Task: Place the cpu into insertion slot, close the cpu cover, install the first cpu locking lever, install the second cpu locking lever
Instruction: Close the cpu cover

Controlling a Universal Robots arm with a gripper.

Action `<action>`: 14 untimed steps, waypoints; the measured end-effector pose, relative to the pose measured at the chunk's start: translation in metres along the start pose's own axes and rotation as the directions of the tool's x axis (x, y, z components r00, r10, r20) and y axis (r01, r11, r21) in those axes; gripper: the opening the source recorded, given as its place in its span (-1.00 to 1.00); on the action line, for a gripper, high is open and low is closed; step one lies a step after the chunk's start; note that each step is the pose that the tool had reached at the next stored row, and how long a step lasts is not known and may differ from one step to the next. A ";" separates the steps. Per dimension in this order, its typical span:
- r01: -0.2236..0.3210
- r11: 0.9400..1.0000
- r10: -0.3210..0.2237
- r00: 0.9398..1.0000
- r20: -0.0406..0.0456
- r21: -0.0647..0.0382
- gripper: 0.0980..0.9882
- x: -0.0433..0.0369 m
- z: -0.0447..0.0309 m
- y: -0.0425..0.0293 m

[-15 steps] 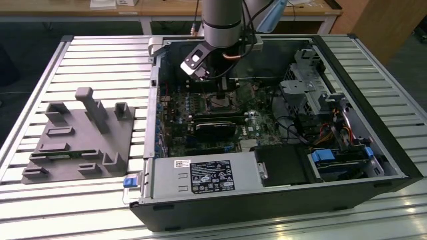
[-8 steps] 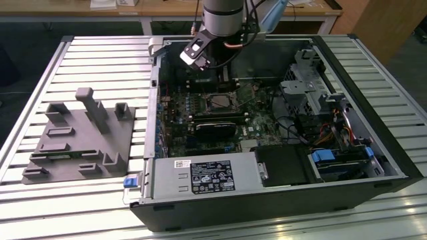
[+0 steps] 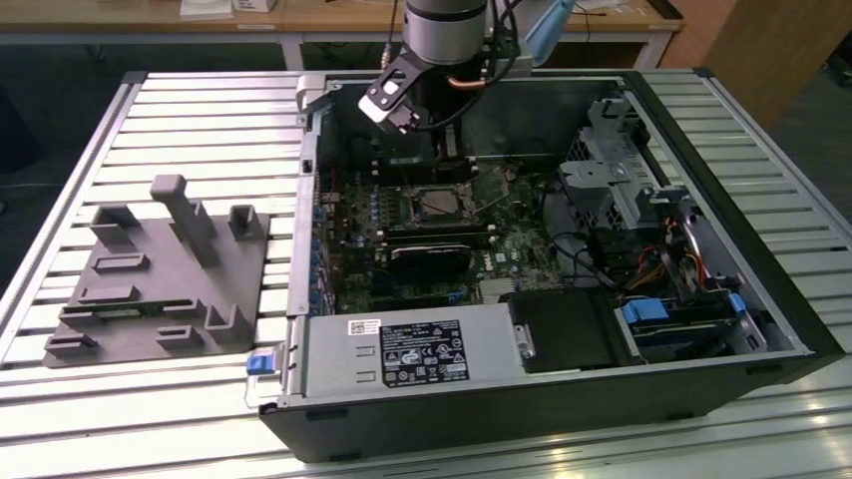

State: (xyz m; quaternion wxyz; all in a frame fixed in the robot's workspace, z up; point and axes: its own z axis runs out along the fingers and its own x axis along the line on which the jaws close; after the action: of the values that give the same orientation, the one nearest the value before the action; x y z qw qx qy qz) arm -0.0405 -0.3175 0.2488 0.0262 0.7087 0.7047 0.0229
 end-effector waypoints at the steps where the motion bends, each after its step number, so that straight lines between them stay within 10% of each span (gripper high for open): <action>1: 0.000 1.000 0.000 1.000 0.000 0.000 -0.98 0.0000 -0.0001 0.0000; 14: 0.000 1.000 0.000 1.000 0.000 0.000 -0.98 0.0000 -0.0039 0.0003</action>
State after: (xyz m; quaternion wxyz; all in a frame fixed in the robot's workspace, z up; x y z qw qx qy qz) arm -0.0405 -0.3175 0.2528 0.0262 0.7087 0.7047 0.0230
